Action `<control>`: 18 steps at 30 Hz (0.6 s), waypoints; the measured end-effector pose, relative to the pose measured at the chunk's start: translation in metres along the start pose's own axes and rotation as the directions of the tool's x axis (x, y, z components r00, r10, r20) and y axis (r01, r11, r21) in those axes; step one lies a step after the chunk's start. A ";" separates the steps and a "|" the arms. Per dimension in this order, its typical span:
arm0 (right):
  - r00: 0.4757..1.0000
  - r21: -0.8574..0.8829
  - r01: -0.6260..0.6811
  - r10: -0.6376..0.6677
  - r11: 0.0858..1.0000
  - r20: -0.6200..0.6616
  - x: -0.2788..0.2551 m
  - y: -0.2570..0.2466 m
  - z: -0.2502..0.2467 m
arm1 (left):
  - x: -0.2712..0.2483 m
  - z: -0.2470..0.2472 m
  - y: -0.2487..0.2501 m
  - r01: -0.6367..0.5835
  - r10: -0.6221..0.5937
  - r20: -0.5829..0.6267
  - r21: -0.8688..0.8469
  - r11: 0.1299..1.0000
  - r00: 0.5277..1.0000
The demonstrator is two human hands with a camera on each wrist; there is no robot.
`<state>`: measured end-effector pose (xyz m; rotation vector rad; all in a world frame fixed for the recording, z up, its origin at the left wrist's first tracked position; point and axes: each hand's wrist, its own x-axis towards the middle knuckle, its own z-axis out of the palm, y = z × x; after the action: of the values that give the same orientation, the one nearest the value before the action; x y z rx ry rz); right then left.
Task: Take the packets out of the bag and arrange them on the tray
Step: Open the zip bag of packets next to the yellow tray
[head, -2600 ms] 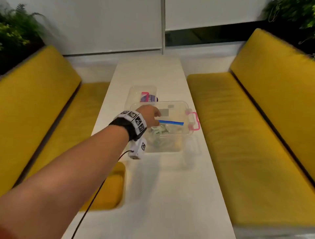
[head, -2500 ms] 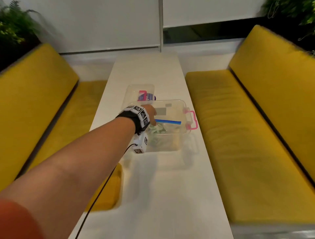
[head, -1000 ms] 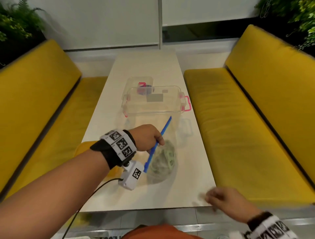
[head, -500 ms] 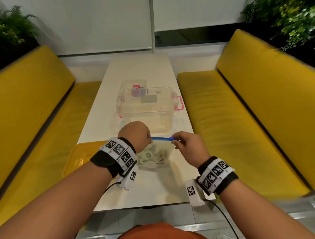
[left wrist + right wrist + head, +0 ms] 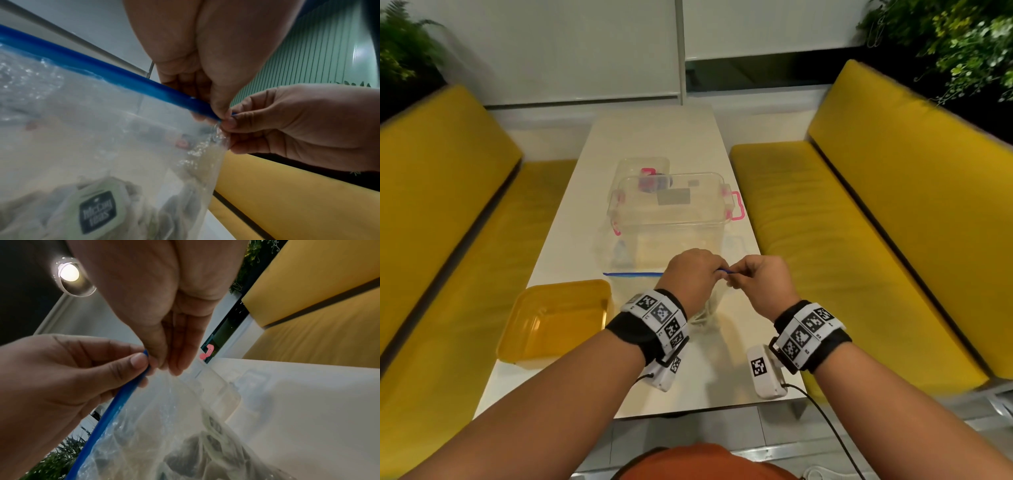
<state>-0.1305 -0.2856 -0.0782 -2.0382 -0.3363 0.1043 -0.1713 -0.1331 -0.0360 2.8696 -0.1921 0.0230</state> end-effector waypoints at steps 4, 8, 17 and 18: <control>1.000 -0.018 0.002 -0.002 1.000 -0.008 -0.002 0.002 -0.009 | -0.004 0.000 -0.019 0.007 -0.005 -0.036 0.059 0.998 0.999; 0.999 0.015 -0.026 0.027 1.000 -0.029 -0.005 0.009 -0.022 | -0.018 -0.009 -0.062 0.020 -0.016 -0.130 0.029 0.999 0.991; 0.993 -0.048 0.000 0.005 0.999 0.116 -0.014 0.017 -0.032 | -0.040 -0.016 -0.124 0.114 -0.068 -0.360 0.108 0.988 0.931; 0.985 -0.053 0.010 0.000 0.999 0.173 -0.014 0.012 -0.032 | -0.042 -0.015 -0.123 0.130 -0.100 -0.413 0.045 0.990 0.905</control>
<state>-0.1347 -0.3222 -0.0749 -2.0862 -0.4573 0.2734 -0.1968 -0.0066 -0.0553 2.8585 0.0643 0.6167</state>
